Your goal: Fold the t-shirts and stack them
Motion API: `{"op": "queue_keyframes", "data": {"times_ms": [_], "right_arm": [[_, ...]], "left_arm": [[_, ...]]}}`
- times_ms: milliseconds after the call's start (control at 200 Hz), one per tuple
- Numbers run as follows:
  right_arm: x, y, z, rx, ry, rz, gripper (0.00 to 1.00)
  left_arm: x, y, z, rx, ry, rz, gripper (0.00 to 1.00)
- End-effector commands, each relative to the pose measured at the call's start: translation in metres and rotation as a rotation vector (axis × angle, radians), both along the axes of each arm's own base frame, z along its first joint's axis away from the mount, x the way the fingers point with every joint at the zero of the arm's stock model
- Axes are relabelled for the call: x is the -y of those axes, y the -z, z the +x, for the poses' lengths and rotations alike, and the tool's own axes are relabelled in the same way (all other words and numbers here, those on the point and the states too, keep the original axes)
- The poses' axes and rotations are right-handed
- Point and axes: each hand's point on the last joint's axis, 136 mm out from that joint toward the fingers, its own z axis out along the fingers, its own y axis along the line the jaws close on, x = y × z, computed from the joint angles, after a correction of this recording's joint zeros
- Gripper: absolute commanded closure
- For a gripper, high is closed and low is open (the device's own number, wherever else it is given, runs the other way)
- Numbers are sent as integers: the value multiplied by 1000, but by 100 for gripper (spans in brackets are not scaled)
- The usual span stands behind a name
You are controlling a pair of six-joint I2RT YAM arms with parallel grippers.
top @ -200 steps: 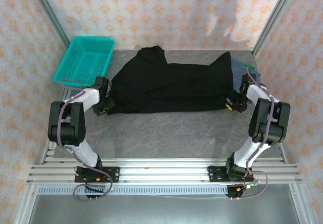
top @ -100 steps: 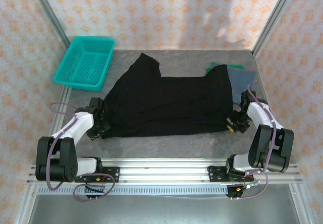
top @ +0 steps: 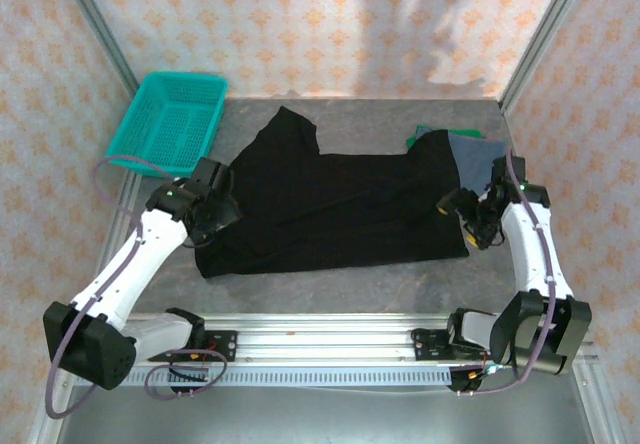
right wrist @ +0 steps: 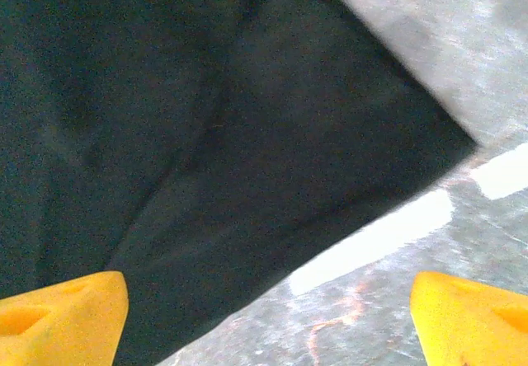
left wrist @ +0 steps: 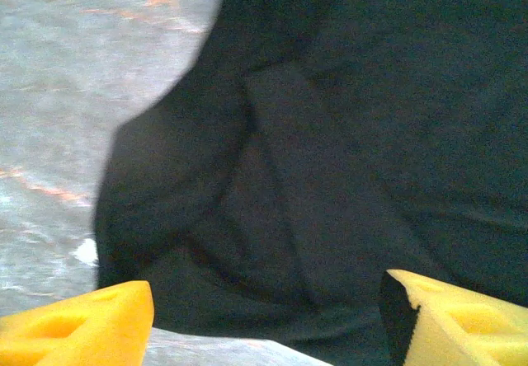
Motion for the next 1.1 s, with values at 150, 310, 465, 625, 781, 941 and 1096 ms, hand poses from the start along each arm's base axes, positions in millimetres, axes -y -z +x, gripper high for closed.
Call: {"op": "queue_keyframes", "data": {"times_ms": [150,310,465,625,781,941,1096], "right_arm": [[-46,2,3,-16,-210,105,6],[-51,4,3,-16,-241,99,4],[-51,6,-1,-17,-244,95,4],[-52,8,-4,-21,-245,99,5],[-51,11,-6,-27,-246,96,5],[-52,14,-6,-27,-239,103,5],[-52,17,-5,-27,-234,108,5]], "left_arm": [[74,79,-9,-156,-59,-279,33],[86,112,-5,-168,-132,-354,38],[80,125,-8,-181,-154,-322,43],[78,129,-5,-152,-181,-330,48],[79,136,-8,-182,-171,-317,53],[74,131,-6,-164,-171,-293,70],[76,124,2,-161,-135,-272,85]]}}
